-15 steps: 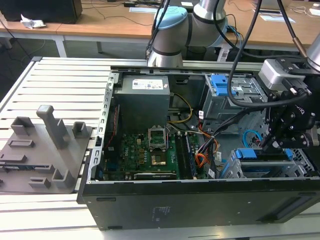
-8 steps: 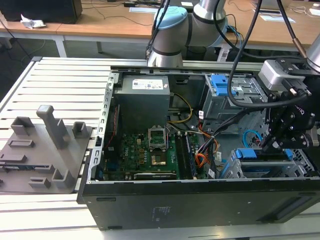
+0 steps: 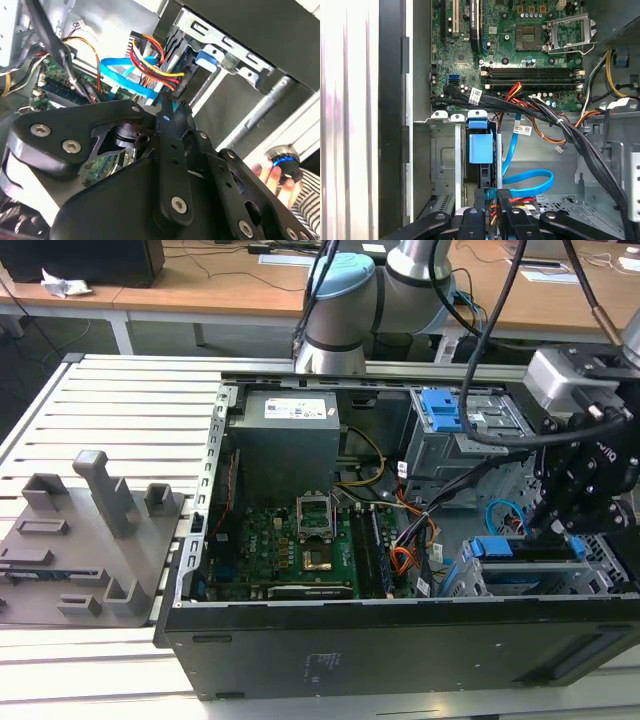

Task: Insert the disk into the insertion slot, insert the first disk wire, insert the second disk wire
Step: 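Insert the second disk wire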

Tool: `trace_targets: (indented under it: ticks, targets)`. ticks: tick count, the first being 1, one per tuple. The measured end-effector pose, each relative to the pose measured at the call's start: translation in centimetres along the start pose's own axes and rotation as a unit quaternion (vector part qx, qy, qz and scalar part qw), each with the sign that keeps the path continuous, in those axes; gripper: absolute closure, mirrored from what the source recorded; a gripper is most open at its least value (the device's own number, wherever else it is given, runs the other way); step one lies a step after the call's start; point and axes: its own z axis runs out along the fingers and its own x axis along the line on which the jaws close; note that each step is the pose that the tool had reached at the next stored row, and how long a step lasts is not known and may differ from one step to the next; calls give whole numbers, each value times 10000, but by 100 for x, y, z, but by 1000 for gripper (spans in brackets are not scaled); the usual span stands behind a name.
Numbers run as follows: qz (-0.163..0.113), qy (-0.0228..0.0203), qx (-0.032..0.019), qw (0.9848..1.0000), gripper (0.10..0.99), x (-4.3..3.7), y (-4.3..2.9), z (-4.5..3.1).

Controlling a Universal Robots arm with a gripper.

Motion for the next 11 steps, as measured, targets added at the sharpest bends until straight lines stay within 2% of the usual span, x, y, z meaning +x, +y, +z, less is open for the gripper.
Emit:
trace_targets:
  ticks: [1, 2, 3, 4, 11]
  targets:
    - [1, 3, 0, 10000, 847, -13, 4, -96]
    - [0, 3, 0, 10000, 929, -18, 9, -215]
    - [0, 4, 0, 10000, 980, -18, 10, -263]
    - [0, 3, 0, 10000, 980, -17, 12, -292]
    - [0, 3, 0, 10000, 980, -16, 13, -308]
